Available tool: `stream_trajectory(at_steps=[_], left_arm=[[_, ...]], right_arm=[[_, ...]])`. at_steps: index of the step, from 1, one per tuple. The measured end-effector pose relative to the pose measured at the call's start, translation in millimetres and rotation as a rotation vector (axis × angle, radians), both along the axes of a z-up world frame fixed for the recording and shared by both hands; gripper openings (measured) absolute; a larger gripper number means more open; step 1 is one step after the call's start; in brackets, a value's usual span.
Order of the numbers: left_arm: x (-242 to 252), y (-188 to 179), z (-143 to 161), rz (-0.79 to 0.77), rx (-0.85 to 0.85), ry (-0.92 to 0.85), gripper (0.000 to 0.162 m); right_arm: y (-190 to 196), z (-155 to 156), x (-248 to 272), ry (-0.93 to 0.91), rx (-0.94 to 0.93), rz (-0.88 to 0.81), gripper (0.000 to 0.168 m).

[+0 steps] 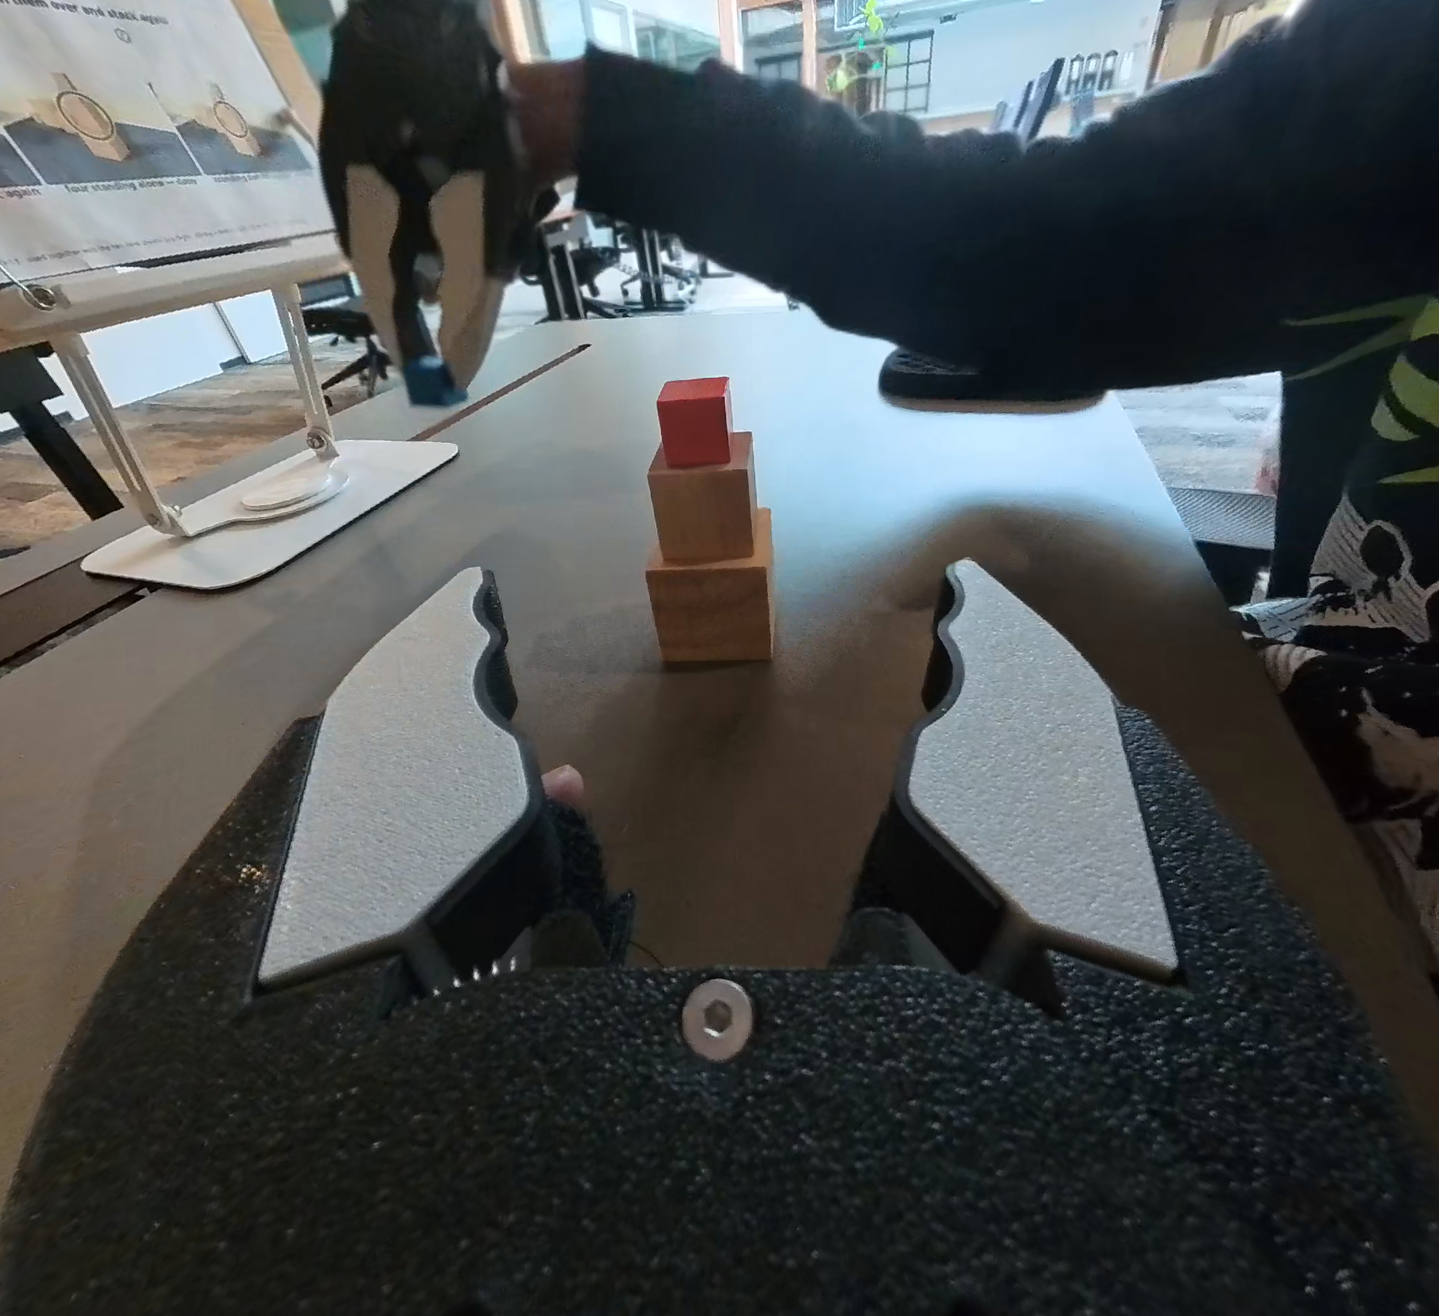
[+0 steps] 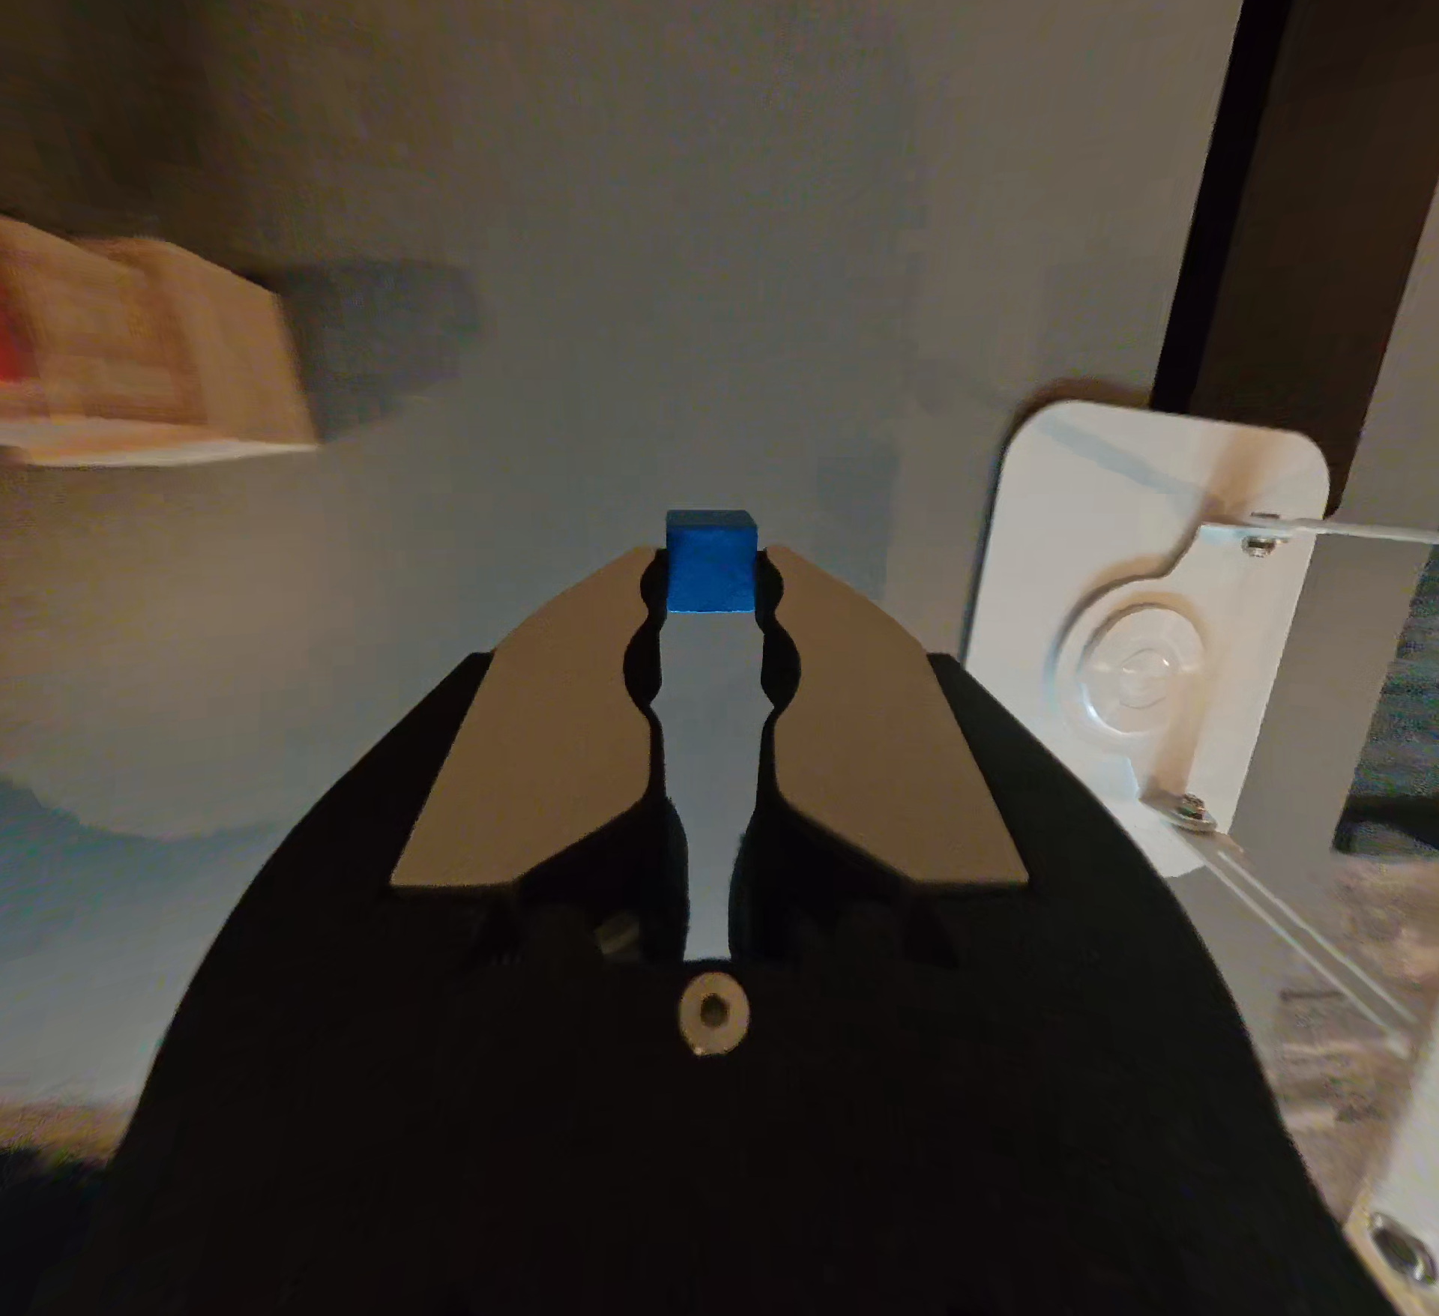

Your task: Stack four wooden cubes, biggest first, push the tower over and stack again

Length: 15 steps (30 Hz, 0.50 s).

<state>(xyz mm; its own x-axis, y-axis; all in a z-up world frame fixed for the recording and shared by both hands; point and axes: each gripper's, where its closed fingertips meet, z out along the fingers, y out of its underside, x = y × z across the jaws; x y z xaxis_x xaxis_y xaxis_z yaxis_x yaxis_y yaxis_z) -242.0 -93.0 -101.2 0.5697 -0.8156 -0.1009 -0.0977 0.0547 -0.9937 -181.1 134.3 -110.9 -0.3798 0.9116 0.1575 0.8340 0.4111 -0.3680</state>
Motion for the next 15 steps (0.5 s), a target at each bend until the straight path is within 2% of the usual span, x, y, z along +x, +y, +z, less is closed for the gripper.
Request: stream_trajectory(at_steps=[4, 7, 15], left_arm=[[-0.2, 0.2, 0.2, -0.001, -0.002, -0.004, 0.104], [0.4, 0.1, -0.5, -0.001, -0.001, 0.003, 0.104], [0.4, 0.3, -0.7, 0.003, 0.001, 0.006, 0.104]], right_arm=[[-60.9, 38.6, 8.8, 0.029, -0.016, 0.041, 0.021], [-97.2, 53.8, 14.7, 0.03, -0.005, 0.063, 0.021], [-147.4, 42.5, 21.5, -0.05, 0.042, 0.087, 0.021]])
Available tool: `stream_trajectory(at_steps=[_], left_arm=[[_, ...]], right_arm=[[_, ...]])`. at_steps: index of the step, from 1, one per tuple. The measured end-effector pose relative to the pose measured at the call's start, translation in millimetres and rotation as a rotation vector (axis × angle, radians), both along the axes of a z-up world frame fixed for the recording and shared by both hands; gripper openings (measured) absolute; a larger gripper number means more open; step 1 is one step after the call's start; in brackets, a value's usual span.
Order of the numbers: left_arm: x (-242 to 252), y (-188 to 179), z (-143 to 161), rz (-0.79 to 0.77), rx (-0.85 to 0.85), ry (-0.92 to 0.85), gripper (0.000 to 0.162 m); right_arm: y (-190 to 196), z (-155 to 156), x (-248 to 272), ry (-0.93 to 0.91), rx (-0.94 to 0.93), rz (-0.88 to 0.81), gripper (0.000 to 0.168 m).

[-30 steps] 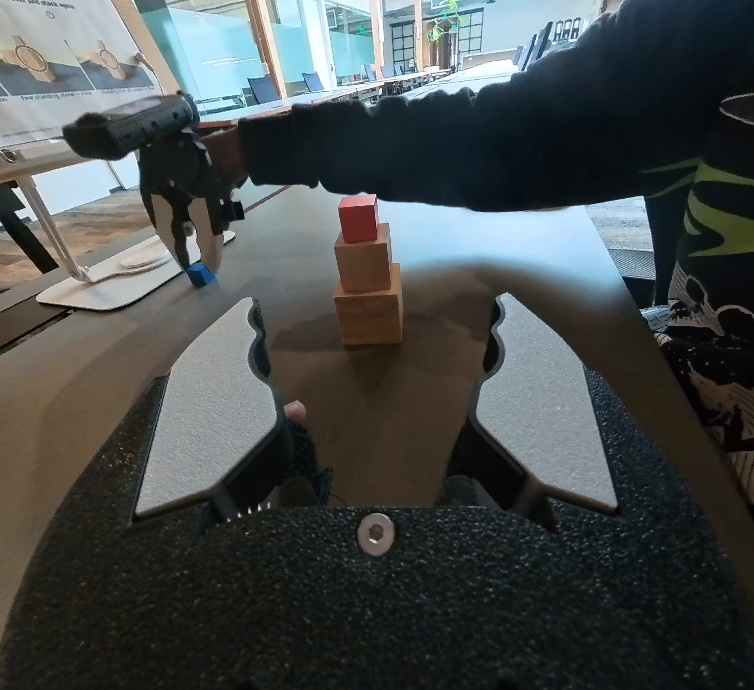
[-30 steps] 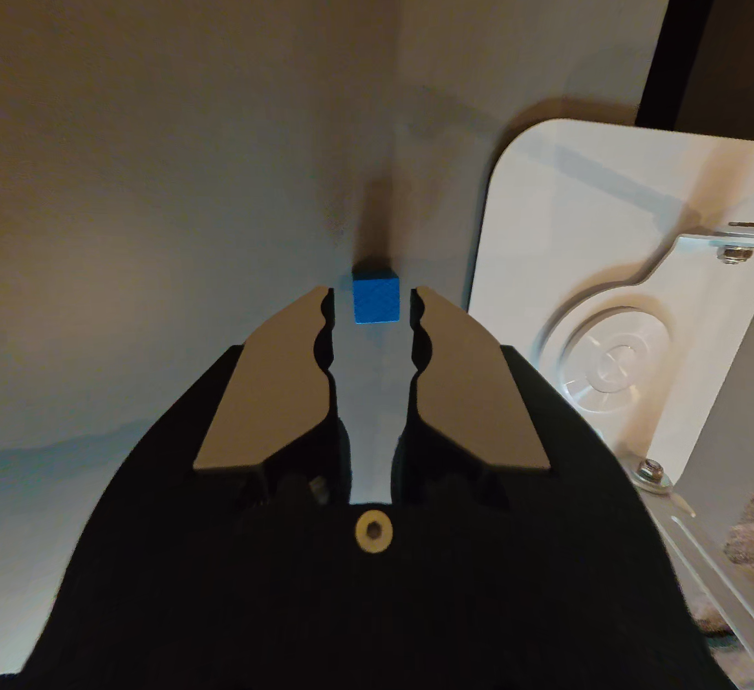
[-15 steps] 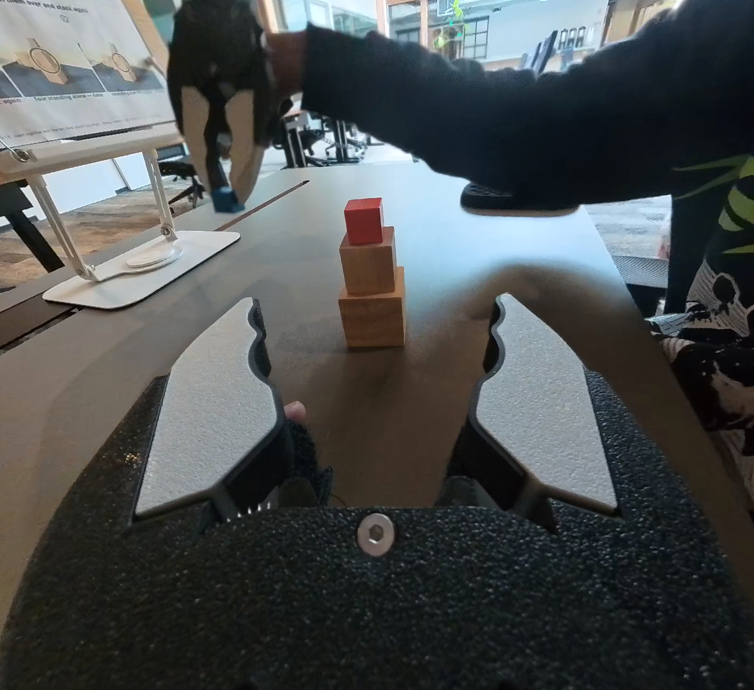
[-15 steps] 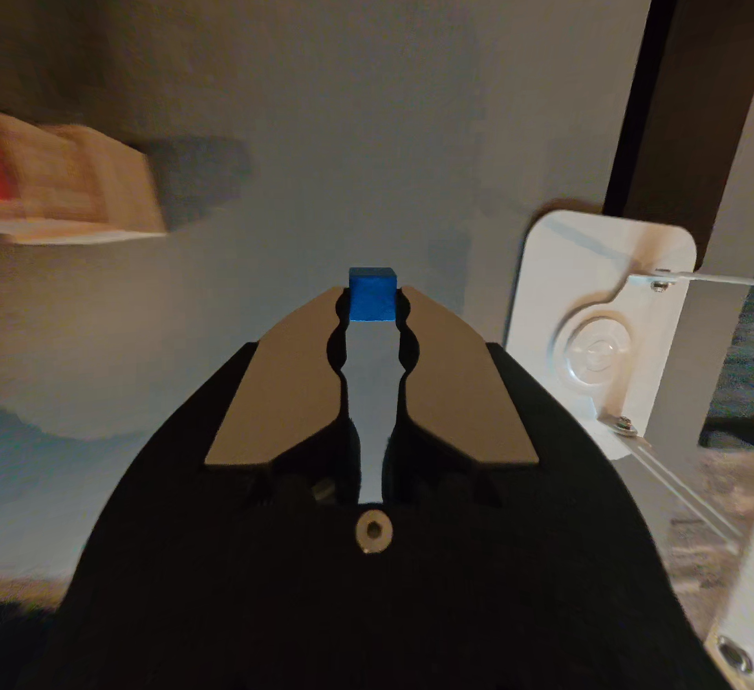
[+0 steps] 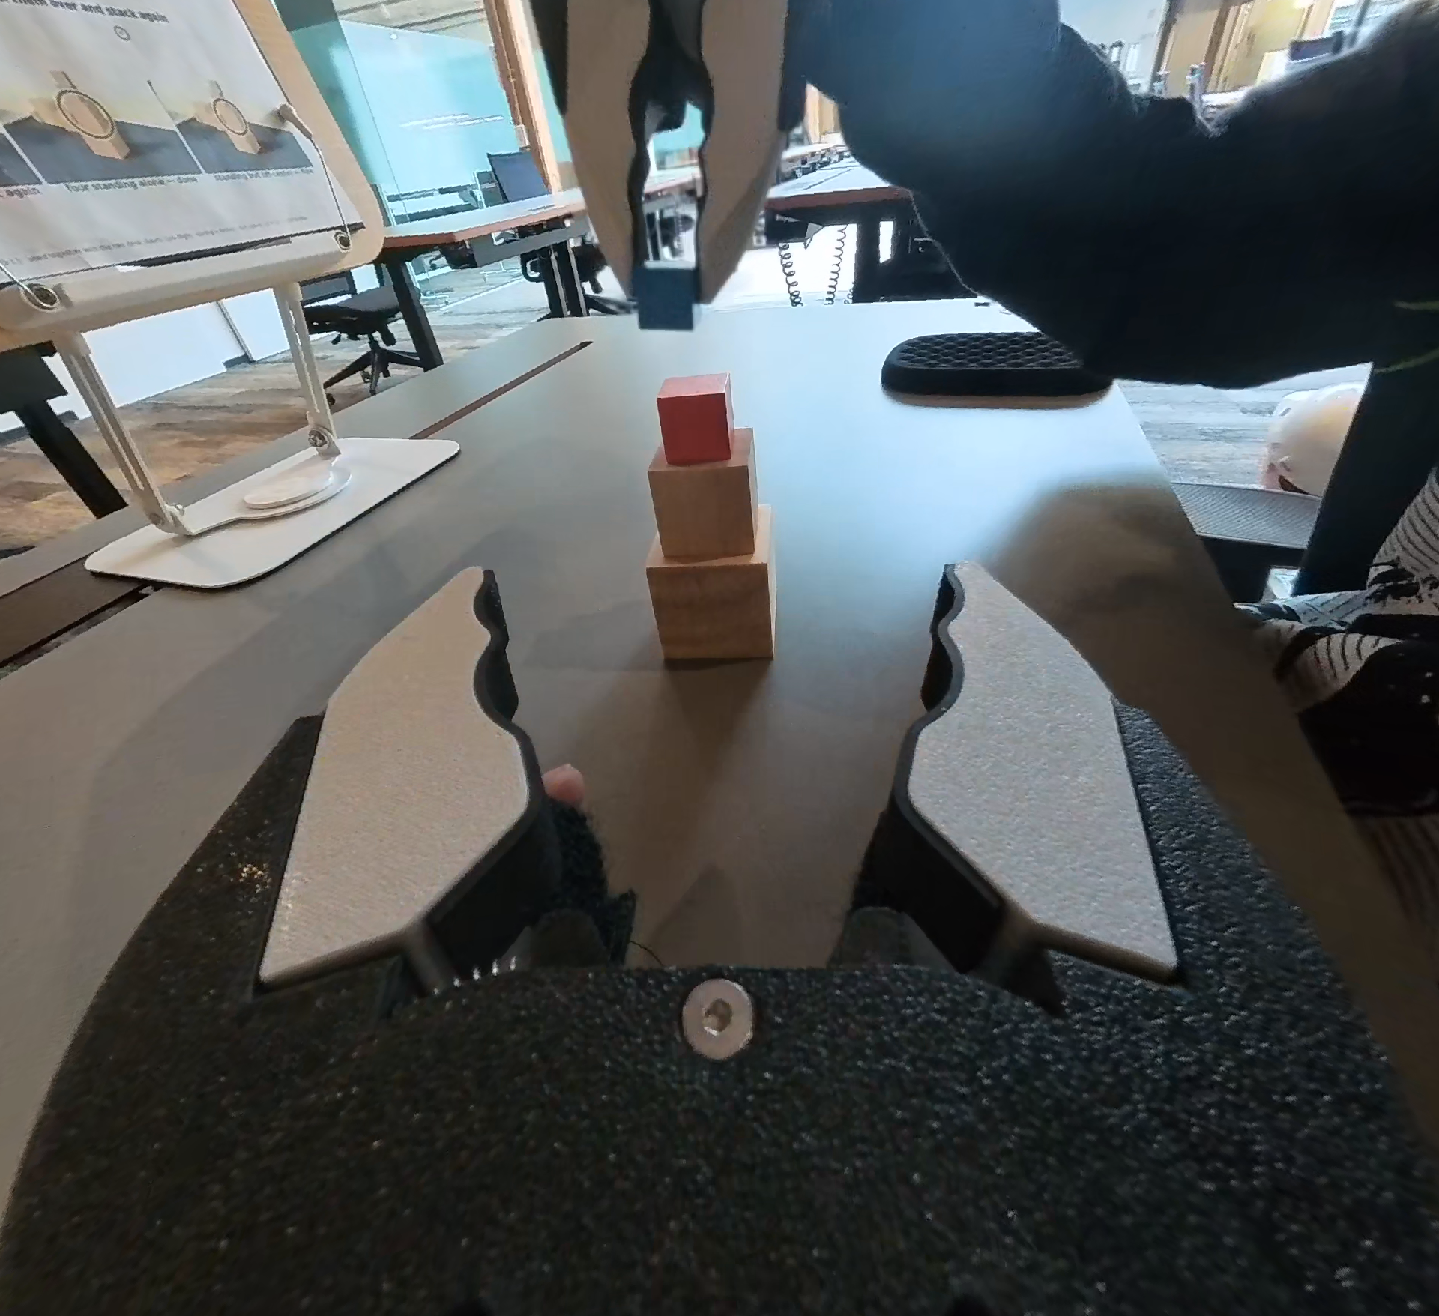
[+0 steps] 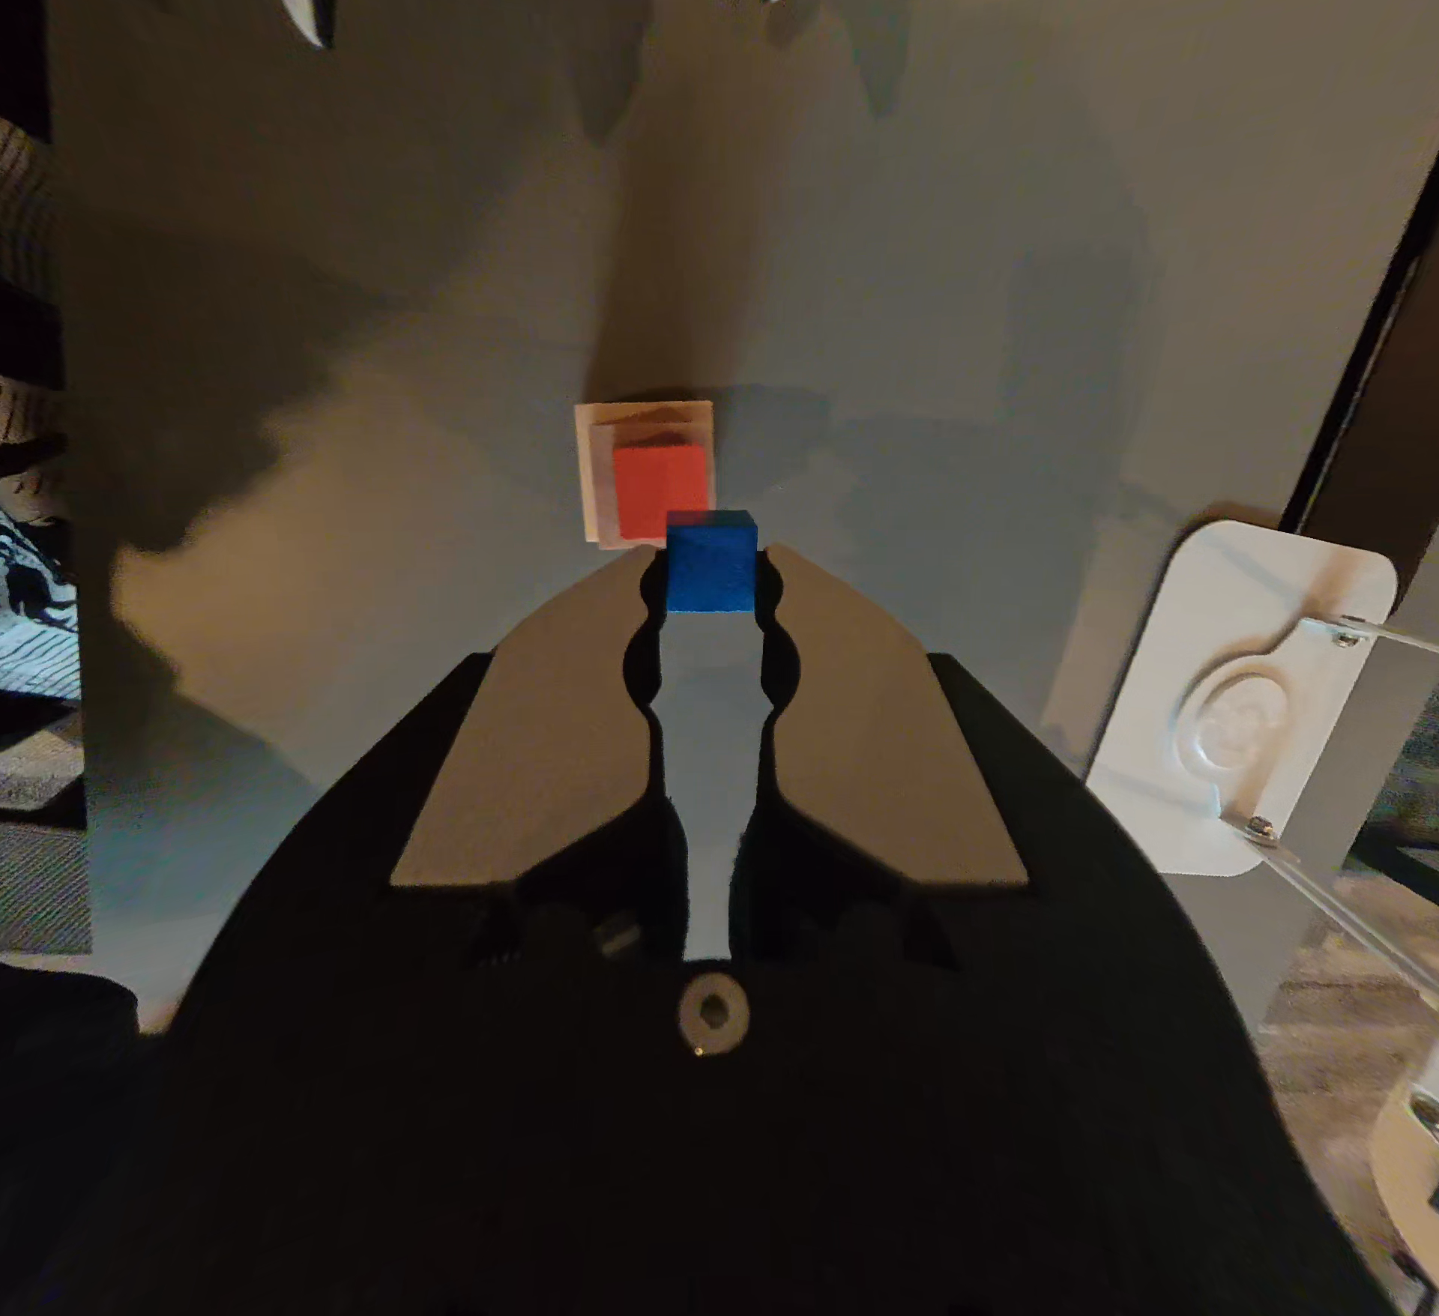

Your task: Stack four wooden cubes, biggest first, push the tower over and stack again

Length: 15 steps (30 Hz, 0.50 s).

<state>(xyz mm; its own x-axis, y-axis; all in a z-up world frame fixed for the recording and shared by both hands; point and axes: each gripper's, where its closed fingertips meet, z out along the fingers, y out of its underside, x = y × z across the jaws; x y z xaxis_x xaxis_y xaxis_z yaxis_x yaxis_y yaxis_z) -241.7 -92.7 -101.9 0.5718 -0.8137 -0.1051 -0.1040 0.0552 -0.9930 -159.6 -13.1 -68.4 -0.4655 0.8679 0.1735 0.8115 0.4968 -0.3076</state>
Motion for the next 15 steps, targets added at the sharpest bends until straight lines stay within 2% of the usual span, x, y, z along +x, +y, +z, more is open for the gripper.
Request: stream_trajectory(at_steps=[15], left_arm=[[1.4, -0.2, -1.2, -0.005, -0.001, 0.014, 0.103]], right_arm=[[-12.6, -16.5, -7.3, -0.079, 0.0, -0.004, 0.021]])
